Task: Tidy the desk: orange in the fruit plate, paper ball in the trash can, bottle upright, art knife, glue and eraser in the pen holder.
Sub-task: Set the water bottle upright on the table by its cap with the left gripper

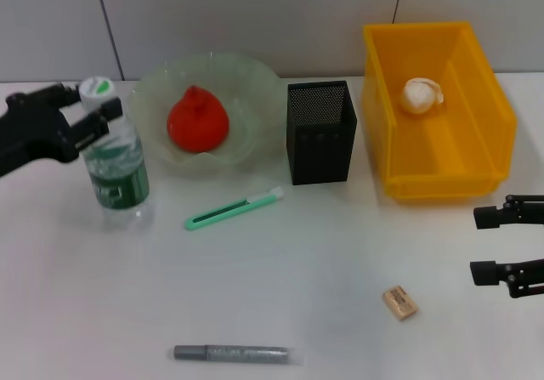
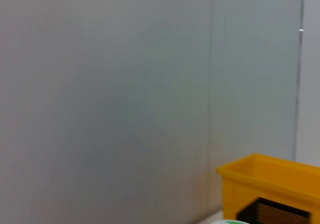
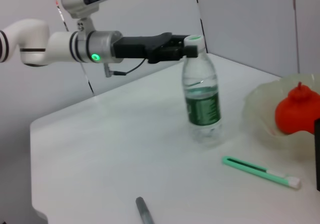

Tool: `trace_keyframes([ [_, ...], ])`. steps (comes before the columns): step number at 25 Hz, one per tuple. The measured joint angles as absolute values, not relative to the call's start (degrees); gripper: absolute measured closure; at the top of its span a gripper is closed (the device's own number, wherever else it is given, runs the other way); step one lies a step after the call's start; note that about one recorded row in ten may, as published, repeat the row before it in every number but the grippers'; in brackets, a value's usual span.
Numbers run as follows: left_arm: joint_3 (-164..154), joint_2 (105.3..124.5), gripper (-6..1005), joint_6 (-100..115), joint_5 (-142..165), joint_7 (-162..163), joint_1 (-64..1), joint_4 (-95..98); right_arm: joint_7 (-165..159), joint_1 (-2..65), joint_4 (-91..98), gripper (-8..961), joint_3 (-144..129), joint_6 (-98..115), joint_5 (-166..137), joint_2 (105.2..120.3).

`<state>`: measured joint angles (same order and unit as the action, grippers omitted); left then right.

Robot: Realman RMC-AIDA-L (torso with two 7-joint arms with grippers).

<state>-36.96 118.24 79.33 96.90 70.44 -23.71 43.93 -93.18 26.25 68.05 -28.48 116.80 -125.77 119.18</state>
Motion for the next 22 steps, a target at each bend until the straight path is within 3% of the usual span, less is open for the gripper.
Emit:
trace_keyframes([
  [22, -37.26, 118.55, 558, 65.15, 92.88, 70.15, -27.37, 40.59, -92.81, 26.91, 67.13, 147, -29.18, 116.77, -125.77, 119.11],
])
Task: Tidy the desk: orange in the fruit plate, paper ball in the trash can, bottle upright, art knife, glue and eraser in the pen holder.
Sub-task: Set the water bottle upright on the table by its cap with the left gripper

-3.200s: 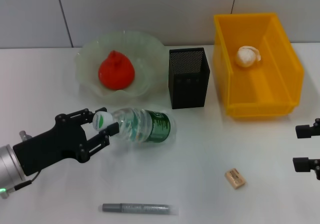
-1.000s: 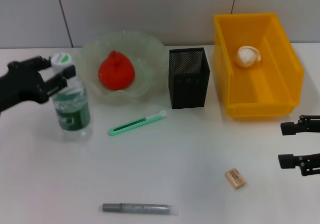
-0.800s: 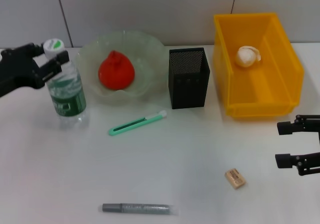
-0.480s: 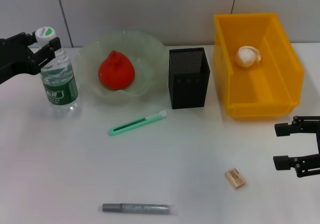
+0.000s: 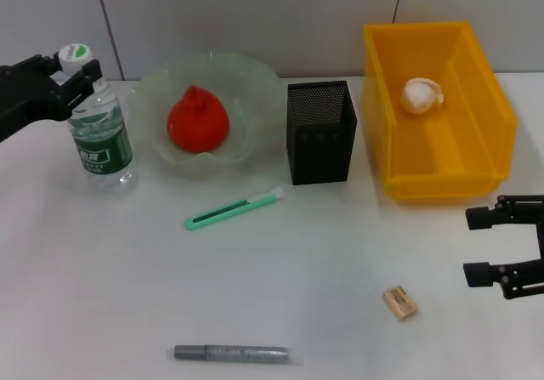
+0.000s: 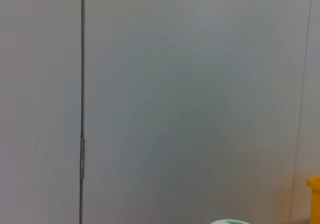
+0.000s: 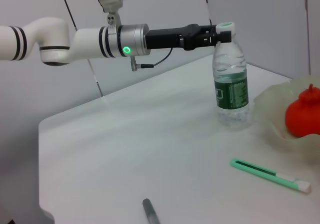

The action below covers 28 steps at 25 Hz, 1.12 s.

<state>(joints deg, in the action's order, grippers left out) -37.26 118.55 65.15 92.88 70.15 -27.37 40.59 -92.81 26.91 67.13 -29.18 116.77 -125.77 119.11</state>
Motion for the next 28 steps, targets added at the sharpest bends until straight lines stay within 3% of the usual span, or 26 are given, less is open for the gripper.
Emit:
trace_keyframes([
  [28, -37.51, 118.56, 508, 65.78, 89.22, 63.46, -26.41, 36.42, -92.63, 27.79, 66.07, 153, -29.35, 114.91, -126.05, 119.09],
])
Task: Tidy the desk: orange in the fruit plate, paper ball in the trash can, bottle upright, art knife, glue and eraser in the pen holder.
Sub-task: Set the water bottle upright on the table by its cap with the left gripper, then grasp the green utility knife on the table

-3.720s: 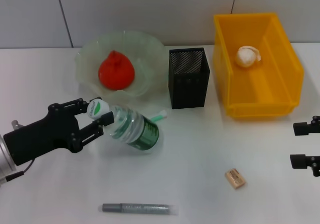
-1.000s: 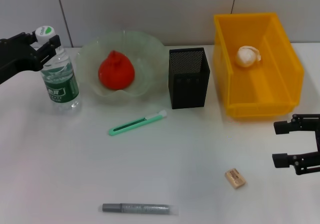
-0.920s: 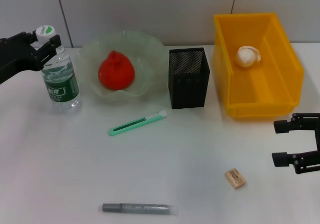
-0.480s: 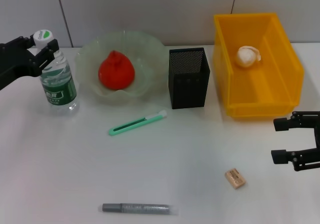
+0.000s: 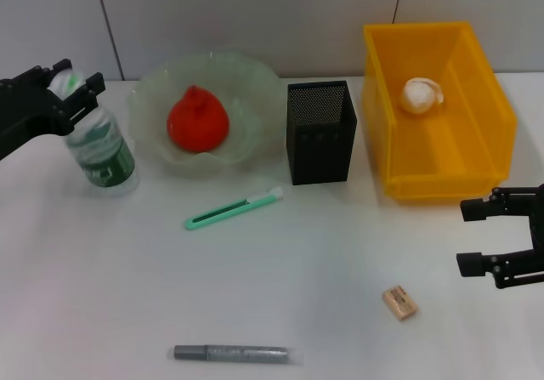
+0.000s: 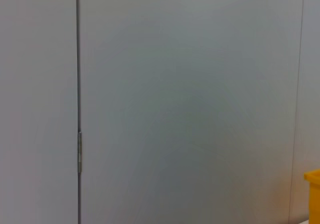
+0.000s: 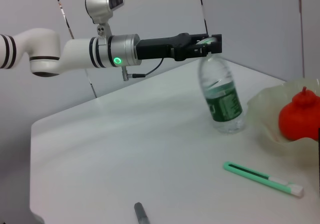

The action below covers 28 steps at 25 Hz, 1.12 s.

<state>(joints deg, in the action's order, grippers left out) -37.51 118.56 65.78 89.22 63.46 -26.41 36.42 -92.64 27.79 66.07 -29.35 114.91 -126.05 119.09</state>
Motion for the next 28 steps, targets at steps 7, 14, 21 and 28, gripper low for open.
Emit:
trace_keyframes([
  [7, -37.53, 118.55, 456, 66.23, 89.06, 63.15, -25.67, 36.45, -92.63, 27.77, 66.08, 154, -29.35, 114.8, -126.09, 119.09],
  [14, -36.93, 118.42, 340, 68.11, 87.95, 63.37, -24.55, 37.59, -92.64, 27.77, 66.1, 155, -29.93, 114.59, -126.12, 119.09],
  [21, -36.84, 118.09, 316, 73.64, 84.12, 69.41, -20.43, 47.89, -92.67, 27.63, 66.1, 157, -29.97, 114.57, -125.88, 119.09],
  [28, -37.95, 115.72, 308, 91.81, 90.6, 81.62, -16.78, 65.44, -92.67, 27.73, 65.92, 158, -29.97, 114.58, -125.82, 119.09],
])
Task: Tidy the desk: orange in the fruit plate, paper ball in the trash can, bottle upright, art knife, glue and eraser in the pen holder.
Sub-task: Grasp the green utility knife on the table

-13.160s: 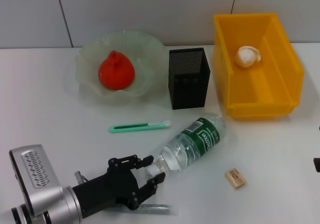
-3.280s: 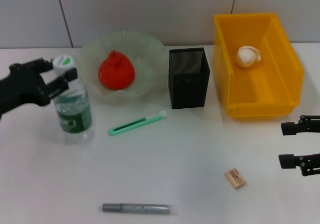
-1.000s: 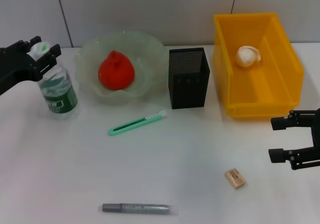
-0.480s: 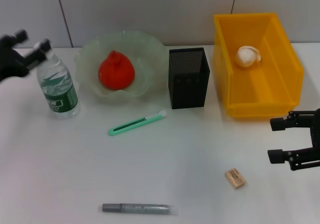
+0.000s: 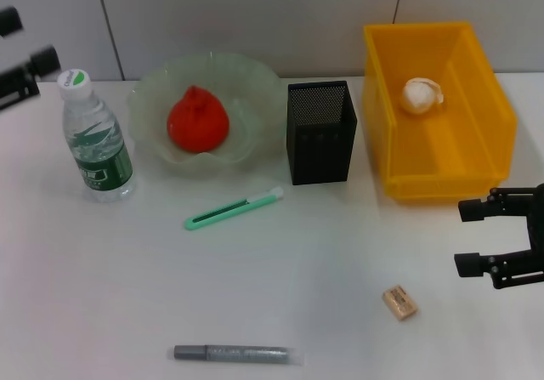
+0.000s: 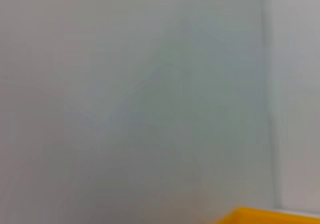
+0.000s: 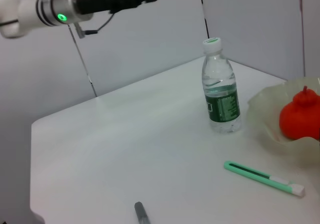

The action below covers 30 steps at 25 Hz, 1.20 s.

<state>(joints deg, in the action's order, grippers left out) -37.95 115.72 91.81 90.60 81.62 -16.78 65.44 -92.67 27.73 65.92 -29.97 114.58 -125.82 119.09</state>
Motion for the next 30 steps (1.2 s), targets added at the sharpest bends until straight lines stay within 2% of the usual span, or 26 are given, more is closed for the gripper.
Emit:
trace_keyframes([
  [8, -45.78, 117.75, 309, 97.57, 112.58, 97.4, -19.18, 83.93, -93.05, 27.85, 66.0, 160, -29.96, 115.06, -125.78, 119.09],
  [11, -52.11, 118.37, 309, 96.35, 121.53, 103.09, -22.21, 86.46, -93.09, 27.41, 66.05, 160, -29.98, 115.3, -126.15, 119.09],
  [21, -65.59, 118.52, 314, 89.21, 136.36, 115.43, -28.96, 82.96, -93.72, 23.81, 69.98, 162, -29.43, 116.81, -126.54, 118.62],
  [28, -70.24, 118.73, 317, 84.76, 142.16, 119.04, -35.29, 73.0, -93.72, 23.01, 70.22, 164, -29.57, 116.81, -126.54, 118.78],
  [30, -71.17, 118.77, 318, 82.89, 145.26, 119.86, -38.92, 66.75, -93.72, 22.96, 70.18, 164, -29.87, 116.81, -126.57, 118.84],
])
